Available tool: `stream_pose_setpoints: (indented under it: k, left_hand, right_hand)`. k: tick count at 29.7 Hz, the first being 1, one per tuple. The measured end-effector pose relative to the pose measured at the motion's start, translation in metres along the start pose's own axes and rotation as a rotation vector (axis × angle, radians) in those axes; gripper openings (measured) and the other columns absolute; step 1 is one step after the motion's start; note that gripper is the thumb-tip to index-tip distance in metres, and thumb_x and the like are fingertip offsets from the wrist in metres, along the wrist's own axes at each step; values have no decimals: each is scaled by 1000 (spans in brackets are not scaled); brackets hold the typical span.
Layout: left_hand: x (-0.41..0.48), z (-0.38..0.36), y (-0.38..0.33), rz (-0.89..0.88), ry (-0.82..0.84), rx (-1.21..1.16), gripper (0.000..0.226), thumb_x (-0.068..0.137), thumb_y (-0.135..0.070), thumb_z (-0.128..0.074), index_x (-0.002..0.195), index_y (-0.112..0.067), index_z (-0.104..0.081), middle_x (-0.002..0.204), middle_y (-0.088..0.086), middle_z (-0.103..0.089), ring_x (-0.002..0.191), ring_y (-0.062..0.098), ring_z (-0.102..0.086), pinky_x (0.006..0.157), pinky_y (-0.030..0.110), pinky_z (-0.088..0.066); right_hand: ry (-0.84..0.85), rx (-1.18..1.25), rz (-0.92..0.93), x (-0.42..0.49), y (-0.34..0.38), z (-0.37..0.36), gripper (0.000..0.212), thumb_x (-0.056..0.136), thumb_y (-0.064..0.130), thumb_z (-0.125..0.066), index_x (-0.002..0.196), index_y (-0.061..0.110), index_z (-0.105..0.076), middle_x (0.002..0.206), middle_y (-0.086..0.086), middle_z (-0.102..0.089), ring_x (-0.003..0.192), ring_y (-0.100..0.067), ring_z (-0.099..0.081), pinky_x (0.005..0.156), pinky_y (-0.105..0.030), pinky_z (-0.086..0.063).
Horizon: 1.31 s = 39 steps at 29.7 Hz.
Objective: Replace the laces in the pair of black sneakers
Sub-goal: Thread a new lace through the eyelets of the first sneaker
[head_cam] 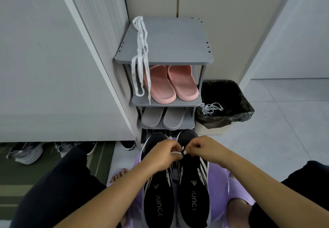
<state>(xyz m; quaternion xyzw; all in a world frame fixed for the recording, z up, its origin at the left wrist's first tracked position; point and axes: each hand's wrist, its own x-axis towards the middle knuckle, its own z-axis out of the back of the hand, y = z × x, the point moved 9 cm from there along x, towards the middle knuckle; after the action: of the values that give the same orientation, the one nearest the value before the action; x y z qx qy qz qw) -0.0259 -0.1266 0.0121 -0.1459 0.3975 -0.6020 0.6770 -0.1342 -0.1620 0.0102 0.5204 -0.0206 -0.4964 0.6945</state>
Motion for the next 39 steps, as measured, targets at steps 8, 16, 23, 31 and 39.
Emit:
stream_pose_setpoints:
  k: [8,16,23,31,39]
  left_hand:
    - [3,10,14,178,16,-298,17,81,-8,-68,70,-16,-57,72,-4,-54,61,5,-46,56,12,-36]
    - [-28,166,66,342,-530,-256,26,83,2,-57,67,-12,-43,62,5,-40,51,15,-36,46,26,-25]
    - [-8,65,7,-4,-116,293,23,91,-23,-56,113,-21,-59,111,0,-54,101,17,-56,90,31,-44]
    - [5,2,-5,-63,40,221,10,84,-23,-66,91,-16,-63,94,-1,-52,86,14,-53,75,25,-41]
    - [-7,95,27,89,-177,149,27,88,-8,-56,69,-19,-42,80,8,-62,76,21,-62,68,40,-49]
  right_hand:
    - [20,-5,-31,1,-9,3,16,86,9,-55,79,18,-67,69,8,-62,73,-14,-52,66,-23,-38]
    - [-30,-11,-19,1,-14,24,20,86,7,-54,78,18,-68,68,9,-63,64,-2,-56,63,-9,-42]
    - [-7,65,35,1,-9,23,15,89,8,-56,88,13,-70,78,13,-66,68,6,-57,63,-2,-42]
    - [0,118,100,2,2,21,11,91,11,-57,93,13,-67,75,11,-63,60,11,-55,60,-3,-40]
    - [128,-165,34,3,-18,13,16,90,31,-59,81,20,-66,70,7,-58,63,-3,-49,62,-14,-38]
